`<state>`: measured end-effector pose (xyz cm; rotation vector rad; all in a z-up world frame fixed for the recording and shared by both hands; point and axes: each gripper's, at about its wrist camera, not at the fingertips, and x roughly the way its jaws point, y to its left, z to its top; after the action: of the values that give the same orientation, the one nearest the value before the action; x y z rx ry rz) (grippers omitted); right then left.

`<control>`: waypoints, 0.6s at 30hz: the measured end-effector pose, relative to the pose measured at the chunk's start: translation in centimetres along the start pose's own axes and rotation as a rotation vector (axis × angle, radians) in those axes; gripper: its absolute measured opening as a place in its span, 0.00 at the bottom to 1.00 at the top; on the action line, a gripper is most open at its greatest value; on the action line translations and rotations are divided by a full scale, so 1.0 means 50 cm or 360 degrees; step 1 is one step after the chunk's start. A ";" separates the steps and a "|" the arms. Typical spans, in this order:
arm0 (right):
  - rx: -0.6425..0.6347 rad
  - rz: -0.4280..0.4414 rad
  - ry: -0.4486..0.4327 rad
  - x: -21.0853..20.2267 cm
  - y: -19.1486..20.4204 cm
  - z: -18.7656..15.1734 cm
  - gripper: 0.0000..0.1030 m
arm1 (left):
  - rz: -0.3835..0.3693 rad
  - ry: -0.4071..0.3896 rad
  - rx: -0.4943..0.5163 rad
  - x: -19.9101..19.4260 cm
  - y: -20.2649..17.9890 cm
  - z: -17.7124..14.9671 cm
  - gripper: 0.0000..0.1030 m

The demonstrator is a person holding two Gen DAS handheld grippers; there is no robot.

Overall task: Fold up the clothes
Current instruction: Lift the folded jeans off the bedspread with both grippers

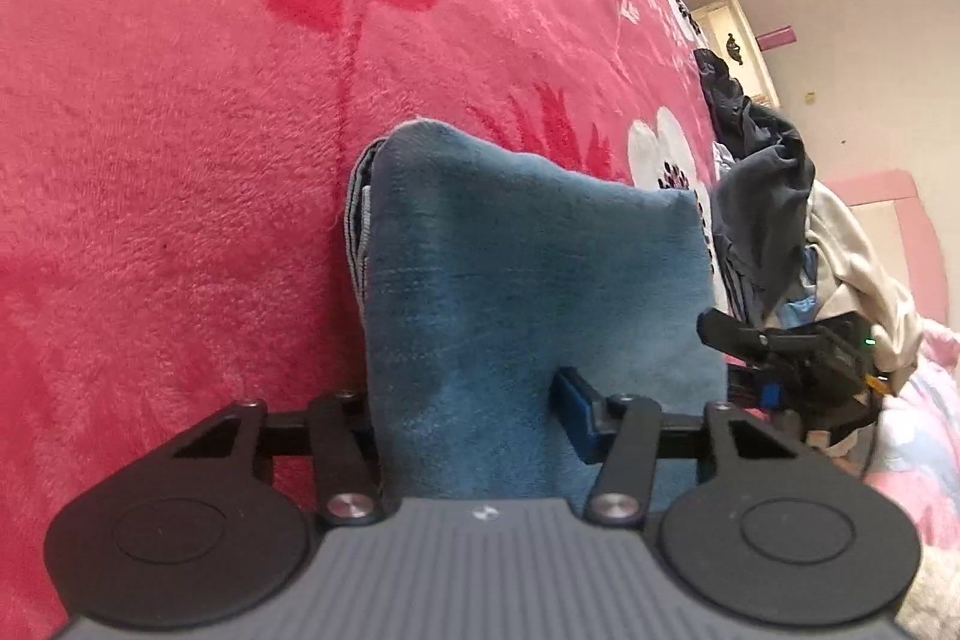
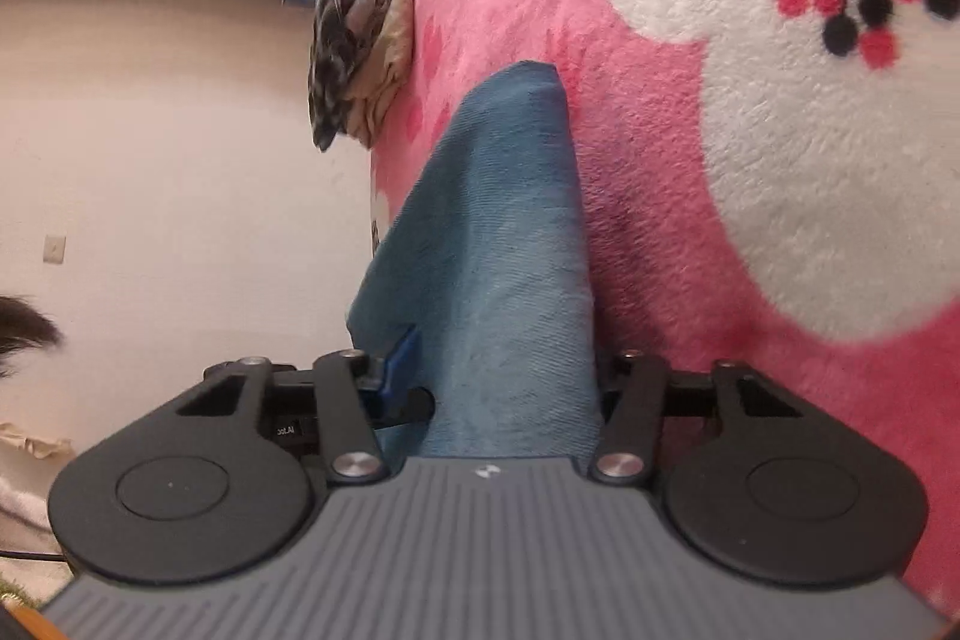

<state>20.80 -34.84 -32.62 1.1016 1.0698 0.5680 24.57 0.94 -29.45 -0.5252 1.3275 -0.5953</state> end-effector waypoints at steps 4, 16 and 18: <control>-0.0036 -0.0019 -0.0050 -0.019 0.032 -0.019 0.49 | 0.0002 -0.0032 0.0001 -0.018 -0.020 -0.006 0.45; -0.0049 0.0021 -0.0227 -0.140 0.117 -0.134 0.49 | 0.0000 -0.0094 0.0101 -0.119 -0.134 -0.081 0.43; -0.0048 0.0035 -0.0250 -0.165 0.130 -0.155 0.49 | 0.0014 -0.0105 0.0131 -0.141 -0.160 -0.097 0.43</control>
<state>11.17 -35.70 -23.84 1.1139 0.9115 0.5046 18.01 -0.37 -19.81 -0.4675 1.2370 -0.6178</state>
